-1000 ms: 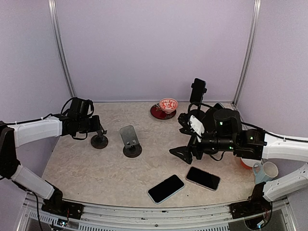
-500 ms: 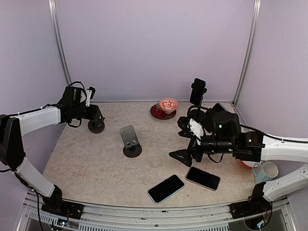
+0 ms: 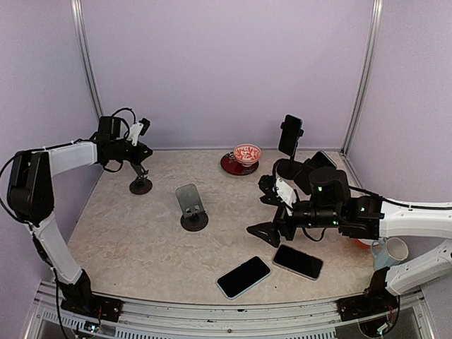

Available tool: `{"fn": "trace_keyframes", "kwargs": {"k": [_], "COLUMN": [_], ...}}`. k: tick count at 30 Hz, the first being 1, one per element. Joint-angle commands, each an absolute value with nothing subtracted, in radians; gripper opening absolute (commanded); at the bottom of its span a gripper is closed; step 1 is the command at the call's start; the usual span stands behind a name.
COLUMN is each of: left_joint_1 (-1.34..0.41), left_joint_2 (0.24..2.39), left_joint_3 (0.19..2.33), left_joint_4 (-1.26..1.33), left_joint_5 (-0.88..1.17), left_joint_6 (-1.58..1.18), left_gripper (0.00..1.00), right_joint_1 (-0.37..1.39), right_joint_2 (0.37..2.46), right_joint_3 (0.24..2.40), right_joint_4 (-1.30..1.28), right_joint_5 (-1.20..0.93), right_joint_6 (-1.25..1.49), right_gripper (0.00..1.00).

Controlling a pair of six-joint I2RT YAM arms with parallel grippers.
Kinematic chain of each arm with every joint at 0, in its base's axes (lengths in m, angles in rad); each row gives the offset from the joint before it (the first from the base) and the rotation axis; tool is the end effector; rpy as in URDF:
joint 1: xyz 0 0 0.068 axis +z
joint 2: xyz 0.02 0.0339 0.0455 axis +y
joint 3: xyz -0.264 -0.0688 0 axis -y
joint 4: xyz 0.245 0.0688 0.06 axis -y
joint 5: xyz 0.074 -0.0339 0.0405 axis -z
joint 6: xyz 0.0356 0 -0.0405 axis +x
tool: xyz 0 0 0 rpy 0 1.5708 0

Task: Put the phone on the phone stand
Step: Move the phone stand to the center of the board.

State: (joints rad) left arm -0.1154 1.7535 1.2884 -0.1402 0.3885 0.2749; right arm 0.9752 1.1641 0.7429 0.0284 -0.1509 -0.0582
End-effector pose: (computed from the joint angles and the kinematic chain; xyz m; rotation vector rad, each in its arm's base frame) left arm 0.3976 -0.0597 0.2560 0.6290 2.0488 -0.3291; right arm 0.1440 0.2220 0.2688 -1.0935 1.7167 0.7389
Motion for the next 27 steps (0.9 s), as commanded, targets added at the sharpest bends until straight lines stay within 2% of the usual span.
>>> {"fn": "trace_keyframes", "kwargs": {"k": [1, 2, 5, 9, 18, 27], "left_joint_1": [-0.116, -0.118, -0.142, -0.222, -0.296, -0.293], "left_joint_2": [1.743, 1.717, 1.6, 1.507, 1.576, 1.806], "left_joint_3": [1.341, 1.313, 1.186, 1.064, 1.033, 1.179], "left_joint_4": [-0.167, -0.14, -0.013, 0.05, -0.012, -0.109], "left_joint_5": [0.323, 0.316, 0.235, 0.122, 0.049, 0.044], "left_joint_6": [0.176, 0.124, -0.057, -0.104, -0.169, -0.156], "left_gripper": [0.05, 0.08, 0.26, 0.4, 0.48, 0.5], "right_joint_1": [0.968, 0.968, 0.968, 0.969, 0.969, 0.968], "right_joint_2": [1.17, 1.171, 1.167, 1.173, 1.174, 1.177], "right_joint_3": [0.731, 0.73, 0.723, 0.721, 0.71, 0.698], "right_joint_4": [0.065, 0.067, 0.076, 0.083, 0.103, 0.124], "right_joint_5": [-0.148, -0.146, -0.132, -0.128, -0.136, -0.126], "right_joint_6": [-0.049, -0.049, -0.053, -0.052, -0.06, -0.07], "right_gripper": [1.0, 1.0, 1.0, 1.0, 1.0, 1.0]}}
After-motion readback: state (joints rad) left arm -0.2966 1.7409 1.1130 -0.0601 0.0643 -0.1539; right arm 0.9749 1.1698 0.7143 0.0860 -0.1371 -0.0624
